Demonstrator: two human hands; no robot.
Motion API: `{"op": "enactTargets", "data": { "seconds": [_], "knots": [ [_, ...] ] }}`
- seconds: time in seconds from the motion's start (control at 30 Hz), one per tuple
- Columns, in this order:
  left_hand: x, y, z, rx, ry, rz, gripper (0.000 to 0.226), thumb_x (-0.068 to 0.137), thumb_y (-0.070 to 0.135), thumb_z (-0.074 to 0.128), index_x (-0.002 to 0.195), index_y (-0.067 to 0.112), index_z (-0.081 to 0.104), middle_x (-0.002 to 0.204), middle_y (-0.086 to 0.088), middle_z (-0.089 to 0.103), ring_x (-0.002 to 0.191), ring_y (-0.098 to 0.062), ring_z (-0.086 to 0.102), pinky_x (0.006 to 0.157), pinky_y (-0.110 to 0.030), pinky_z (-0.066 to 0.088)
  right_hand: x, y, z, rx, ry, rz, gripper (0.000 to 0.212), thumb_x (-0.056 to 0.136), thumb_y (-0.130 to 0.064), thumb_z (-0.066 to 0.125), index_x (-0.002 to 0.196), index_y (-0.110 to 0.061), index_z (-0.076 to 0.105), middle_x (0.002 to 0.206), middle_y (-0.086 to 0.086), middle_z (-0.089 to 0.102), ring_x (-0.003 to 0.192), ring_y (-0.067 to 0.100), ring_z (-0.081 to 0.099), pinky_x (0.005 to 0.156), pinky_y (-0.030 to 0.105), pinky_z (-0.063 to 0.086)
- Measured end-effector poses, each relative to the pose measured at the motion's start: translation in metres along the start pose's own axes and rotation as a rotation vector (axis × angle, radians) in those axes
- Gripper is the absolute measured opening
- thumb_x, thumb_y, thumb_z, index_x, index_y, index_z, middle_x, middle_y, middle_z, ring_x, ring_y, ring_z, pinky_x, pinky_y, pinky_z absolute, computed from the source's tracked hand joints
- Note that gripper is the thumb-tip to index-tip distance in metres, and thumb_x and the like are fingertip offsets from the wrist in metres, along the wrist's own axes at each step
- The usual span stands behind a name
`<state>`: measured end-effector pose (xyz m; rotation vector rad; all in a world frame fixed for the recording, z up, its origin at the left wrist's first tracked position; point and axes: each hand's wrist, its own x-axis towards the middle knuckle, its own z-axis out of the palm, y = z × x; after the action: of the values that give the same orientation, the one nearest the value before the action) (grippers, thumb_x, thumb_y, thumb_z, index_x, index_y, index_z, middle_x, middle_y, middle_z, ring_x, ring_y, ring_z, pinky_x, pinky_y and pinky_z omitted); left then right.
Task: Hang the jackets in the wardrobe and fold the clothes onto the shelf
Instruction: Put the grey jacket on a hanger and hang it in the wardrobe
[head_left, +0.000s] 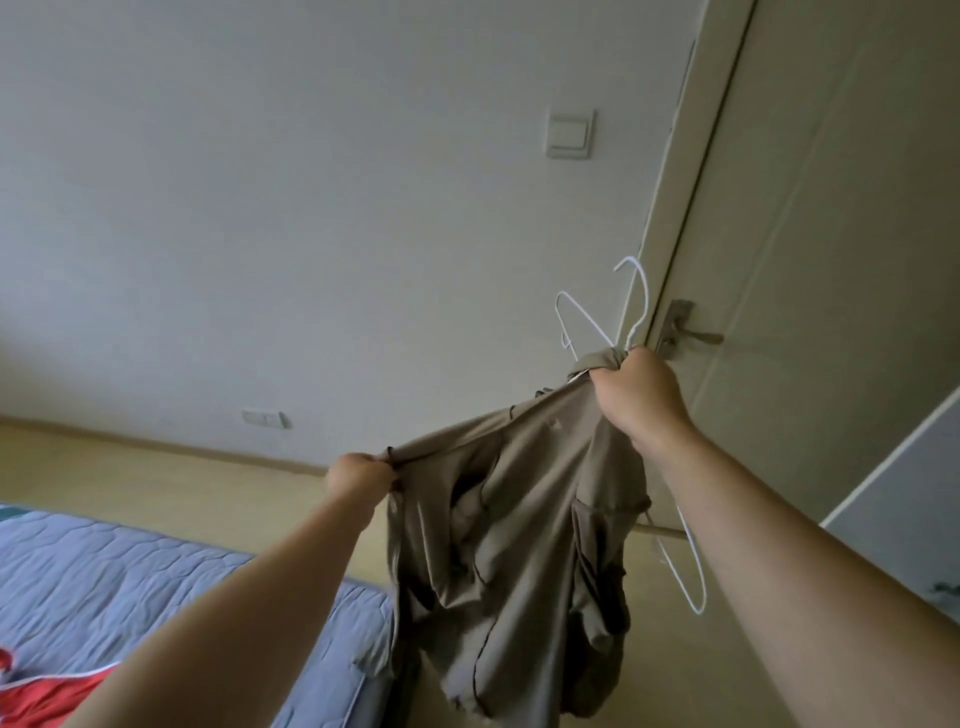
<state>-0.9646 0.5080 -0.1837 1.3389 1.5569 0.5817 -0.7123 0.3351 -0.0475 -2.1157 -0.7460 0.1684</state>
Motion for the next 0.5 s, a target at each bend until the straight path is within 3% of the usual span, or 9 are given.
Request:
{"op": "enactTargets", "data": {
  "seconds": [0.1,0.2,0.3,0.37,0.5],
  "knots": [
    [-0.008,0.013,0.025,-0.292,-0.159,-0.131,0.008,0.097,0.018,0.060,0.089,0.017,0.062,0.092,-0.004,0.070,0.078,-0.019,0.065,0.076,-0.034,0.041,0.012,0.013,-0.018,-0.009,0.019,0.006,0.023,0.089,-0.038,0.055,0.095,-0.016,0.058,0.096,0.006,0.063,0.090,0.034,0.059,0.078,0.039,0.050],
    [-0.015,0.032,0.049,-0.371,-0.210,-0.117,0.011,0.096,0.025,0.056,0.091,0.019,0.064,0.096,-0.006,0.070,0.078,-0.021,0.065,0.074,-0.035,0.043,0.025,0.028,-0.038,-0.025,0.022,0.031,0.035,0.088,-0.042,0.055,0.105,-0.013,0.062,0.101,0.009,0.065,0.092,0.035,0.060,0.081,0.040,0.052],
    [-0.021,0.060,0.067,-0.385,-0.216,-0.077,0.031,0.094,0.042,0.058,0.103,0.013,0.066,0.103,-0.013,0.071,0.092,-0.032,0.068,0.080,-0.041,0.055,0.037,0.047,-0.059,-0.053,0.033,0.063,0.043,0.087,-0.043,0.054,0.114,-0.010,0.062,0.108,0.012,0.066,0.096,0.036,0.061,0.081,0.040,0.052],
    [-0.027,0.083,0.077,-0.384,-0.259,-0.018,0.033,0.095,0.043,0.054,0.103,0.014,0.068,0.104,-0.016,0.072,0.096,-0.033,0.069,0.084,-0.044,0.058,0.043,0.061,-0.072,-0.055,0.033,0.073,0.041,0.086,-0.043,0.054,0.111,-0.012,0.061,0.108,0.011,0.066,0.097,0.036,0.061,0.083,0.040,0.052],
    [-0.047,0.132,0.091,-0.231,-0.390,0.057,0.030,0.092,0.036,0.055,0.092,0.010,0.070,0.092,-0.017,0.075,0.079,-0.031,0.069,0.072,-0.037,0.057,0.052,0.093,-0.095,-0.072,0.000,0.130,0.029,0.085,-0.037,0.057,0.105,-0.016,0.059,0.101,0.004,0.064,0.087,0.030,0.060,0.076,0.037,0.051]
  ]
}}
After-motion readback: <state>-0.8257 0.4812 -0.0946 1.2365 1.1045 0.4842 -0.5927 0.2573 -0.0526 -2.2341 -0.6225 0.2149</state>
